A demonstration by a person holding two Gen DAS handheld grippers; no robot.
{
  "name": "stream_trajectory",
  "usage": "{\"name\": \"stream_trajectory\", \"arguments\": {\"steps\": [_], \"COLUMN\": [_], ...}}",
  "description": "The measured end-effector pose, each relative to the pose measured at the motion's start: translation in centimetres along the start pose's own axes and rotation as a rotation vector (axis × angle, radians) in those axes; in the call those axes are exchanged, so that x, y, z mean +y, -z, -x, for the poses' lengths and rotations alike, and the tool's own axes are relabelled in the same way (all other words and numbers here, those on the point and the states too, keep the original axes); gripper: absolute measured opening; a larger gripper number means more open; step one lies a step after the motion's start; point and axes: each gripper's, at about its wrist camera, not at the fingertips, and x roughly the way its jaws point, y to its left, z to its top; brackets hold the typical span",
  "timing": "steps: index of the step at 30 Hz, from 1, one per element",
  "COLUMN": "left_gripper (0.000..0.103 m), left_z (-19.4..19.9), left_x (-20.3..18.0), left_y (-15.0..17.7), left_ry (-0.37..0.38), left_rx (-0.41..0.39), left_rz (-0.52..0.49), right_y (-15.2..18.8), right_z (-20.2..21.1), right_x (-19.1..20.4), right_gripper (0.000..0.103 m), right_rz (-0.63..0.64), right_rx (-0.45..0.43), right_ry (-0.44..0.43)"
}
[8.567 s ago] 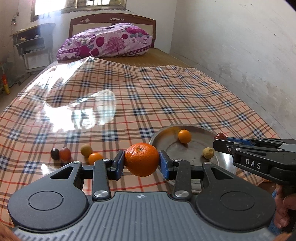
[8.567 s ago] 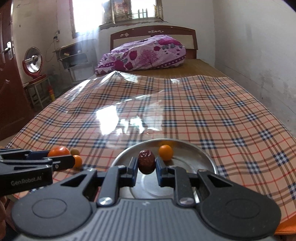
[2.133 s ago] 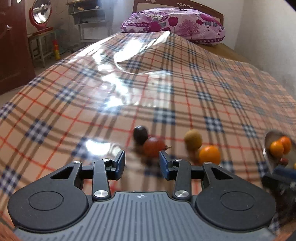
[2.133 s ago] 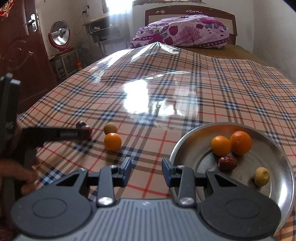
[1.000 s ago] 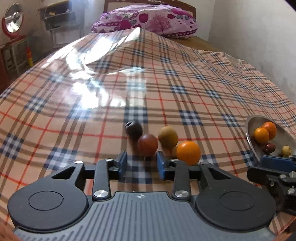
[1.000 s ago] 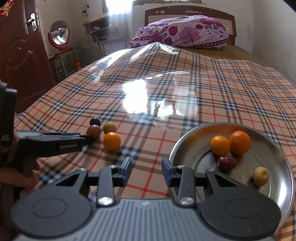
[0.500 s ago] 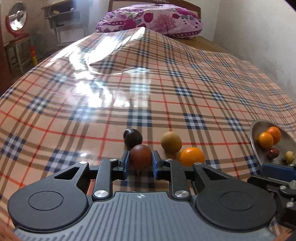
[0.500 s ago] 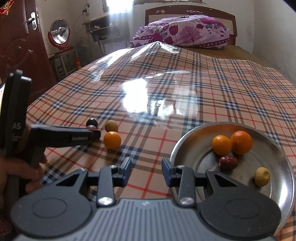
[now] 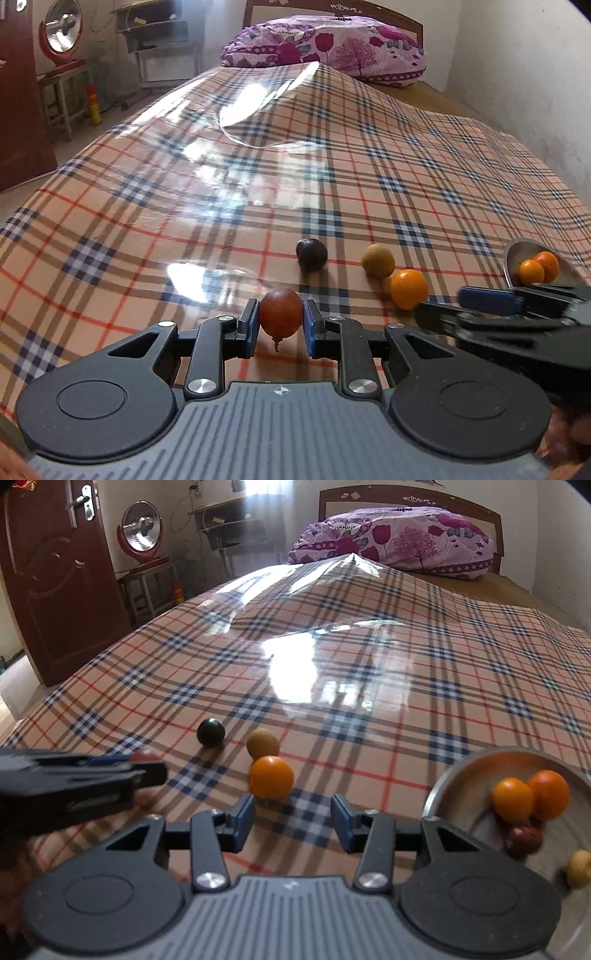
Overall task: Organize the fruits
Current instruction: 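Grasp the red fruit with the left tool while the right tool grasps the small orange, then carry the red fruit and small orange over the steel plate with both tools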
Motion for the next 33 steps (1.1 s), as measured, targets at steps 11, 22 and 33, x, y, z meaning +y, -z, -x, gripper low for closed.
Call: {"name": "stream_trajectory", "arguments": {"steps": [11, 22, 33], "left_gripper": [0.025, 0.025, 0.025], "left_z": [-0.1, 1.4, 5.2], "left_x": [0.6, -0.4, -2.5], "left_y": [-0.2, -0.6, -0.4], "left_ry": [0.005, 0.034, 0.066], "left_rx": [-0.013, -0.039, -0.077], "left_rz": [0.031, 0.018, 0.000], "right_y": [-1.0, -1.2, -0.7], "right_z": [-3.2, 0.3, 6.1], "right_x": [1.4, 0.6, -0.8], "right_gripper": [0.032, 0.031, 0.031], "right_rz": [0.017, 0.029, 0.013], "right_rx": [0.030, -0.012, -0.083], "right_ry": [0.012, 0.037, 0.066]}}
